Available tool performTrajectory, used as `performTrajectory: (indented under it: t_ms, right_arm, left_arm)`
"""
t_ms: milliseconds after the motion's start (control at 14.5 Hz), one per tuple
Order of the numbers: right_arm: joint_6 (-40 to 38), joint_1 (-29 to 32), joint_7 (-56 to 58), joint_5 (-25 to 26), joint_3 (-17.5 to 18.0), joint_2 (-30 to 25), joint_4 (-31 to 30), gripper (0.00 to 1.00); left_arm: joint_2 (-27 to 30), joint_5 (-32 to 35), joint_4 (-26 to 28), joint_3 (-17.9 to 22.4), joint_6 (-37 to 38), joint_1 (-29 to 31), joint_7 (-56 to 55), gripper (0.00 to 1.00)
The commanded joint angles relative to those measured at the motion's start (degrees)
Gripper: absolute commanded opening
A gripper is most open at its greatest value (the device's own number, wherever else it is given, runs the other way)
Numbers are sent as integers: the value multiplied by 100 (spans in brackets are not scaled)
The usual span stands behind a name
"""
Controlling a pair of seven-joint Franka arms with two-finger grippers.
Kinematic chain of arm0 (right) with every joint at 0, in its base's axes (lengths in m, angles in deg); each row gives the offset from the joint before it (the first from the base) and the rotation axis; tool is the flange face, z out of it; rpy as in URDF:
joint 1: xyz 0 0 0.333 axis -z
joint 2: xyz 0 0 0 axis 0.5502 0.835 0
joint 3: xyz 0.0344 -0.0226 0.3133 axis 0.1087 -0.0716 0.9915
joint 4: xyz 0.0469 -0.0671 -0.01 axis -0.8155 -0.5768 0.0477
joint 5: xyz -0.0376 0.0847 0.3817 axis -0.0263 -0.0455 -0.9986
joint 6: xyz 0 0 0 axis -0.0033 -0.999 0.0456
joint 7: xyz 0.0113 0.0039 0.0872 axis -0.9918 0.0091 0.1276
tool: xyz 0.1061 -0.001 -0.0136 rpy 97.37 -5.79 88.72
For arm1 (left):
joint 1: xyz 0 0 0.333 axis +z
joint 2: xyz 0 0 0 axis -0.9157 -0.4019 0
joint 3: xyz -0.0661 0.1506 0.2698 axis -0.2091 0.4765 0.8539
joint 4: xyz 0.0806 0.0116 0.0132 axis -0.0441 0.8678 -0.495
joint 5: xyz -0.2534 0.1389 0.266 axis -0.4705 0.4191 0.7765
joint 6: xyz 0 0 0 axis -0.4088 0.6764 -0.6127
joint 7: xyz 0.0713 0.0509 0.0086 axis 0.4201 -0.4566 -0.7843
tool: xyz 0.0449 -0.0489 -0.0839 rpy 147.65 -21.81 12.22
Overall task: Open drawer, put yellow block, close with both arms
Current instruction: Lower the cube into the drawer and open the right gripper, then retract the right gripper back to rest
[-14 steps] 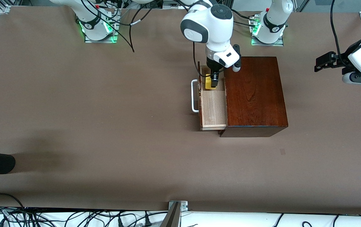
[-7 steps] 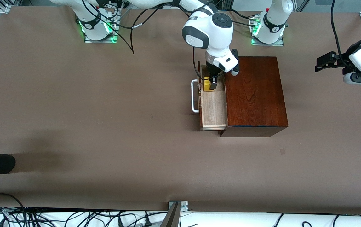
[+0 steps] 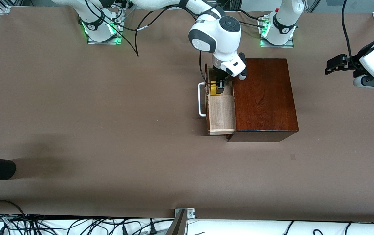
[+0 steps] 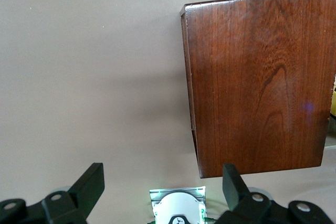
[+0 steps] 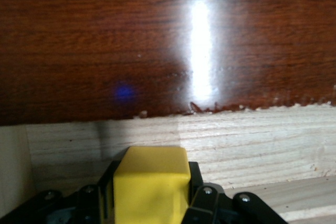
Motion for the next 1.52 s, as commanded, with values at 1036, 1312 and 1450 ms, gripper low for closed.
performTrajectory:
  t_ms: [1036,1312,1450]
  right_arm:
    - [-1114,614,-369,-839,-46,-1224,208,100]
    - [-1714,1728,-378,-874,-46,-1953,208,100]
    - [-1766,2326,-352,-1083,-46,-2234,208,100]
  left_arm:
    - [-129,-306,-150,13,108,81,41,100]
    - [-130,-306,-159,13,90,90,67,100]
    - [-130,-315,-150,13,82,90,58,100]
